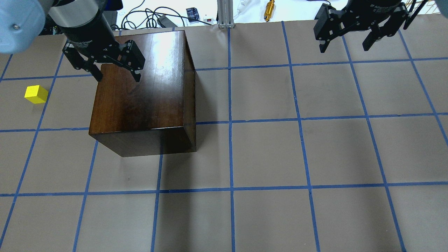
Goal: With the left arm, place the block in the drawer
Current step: 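Move the left gripper off the cabinet top toward the drawer handle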
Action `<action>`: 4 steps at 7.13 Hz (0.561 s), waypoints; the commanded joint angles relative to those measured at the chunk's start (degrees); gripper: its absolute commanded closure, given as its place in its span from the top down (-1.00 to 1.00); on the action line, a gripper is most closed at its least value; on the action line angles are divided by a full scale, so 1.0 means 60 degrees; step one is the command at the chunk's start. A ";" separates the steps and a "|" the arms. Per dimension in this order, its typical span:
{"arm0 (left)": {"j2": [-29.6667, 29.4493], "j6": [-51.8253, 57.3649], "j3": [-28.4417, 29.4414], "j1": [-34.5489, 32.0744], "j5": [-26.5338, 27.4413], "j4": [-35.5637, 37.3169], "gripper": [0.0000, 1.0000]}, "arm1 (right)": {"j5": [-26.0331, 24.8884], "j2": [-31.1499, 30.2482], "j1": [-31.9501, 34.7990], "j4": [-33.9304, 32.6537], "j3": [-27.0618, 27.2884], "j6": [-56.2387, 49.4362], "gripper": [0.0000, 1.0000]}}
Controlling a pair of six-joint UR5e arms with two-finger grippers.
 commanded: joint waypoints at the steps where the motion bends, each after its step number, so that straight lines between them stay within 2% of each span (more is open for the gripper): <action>1: 0.0010 0.0002 0.0006 -0.0001 -0.0018 0.0030 1.00 | 0.0007 0.0014 0.0006 0.0000 0.0000 -0.0001 1.00; 4: -0.0121 0.0089 0.0064 0.0304 -0.0018 0.0117 1.00 | -0.0008 0.0014 0.0006 0.0000 0.0000 -0.0001 1.00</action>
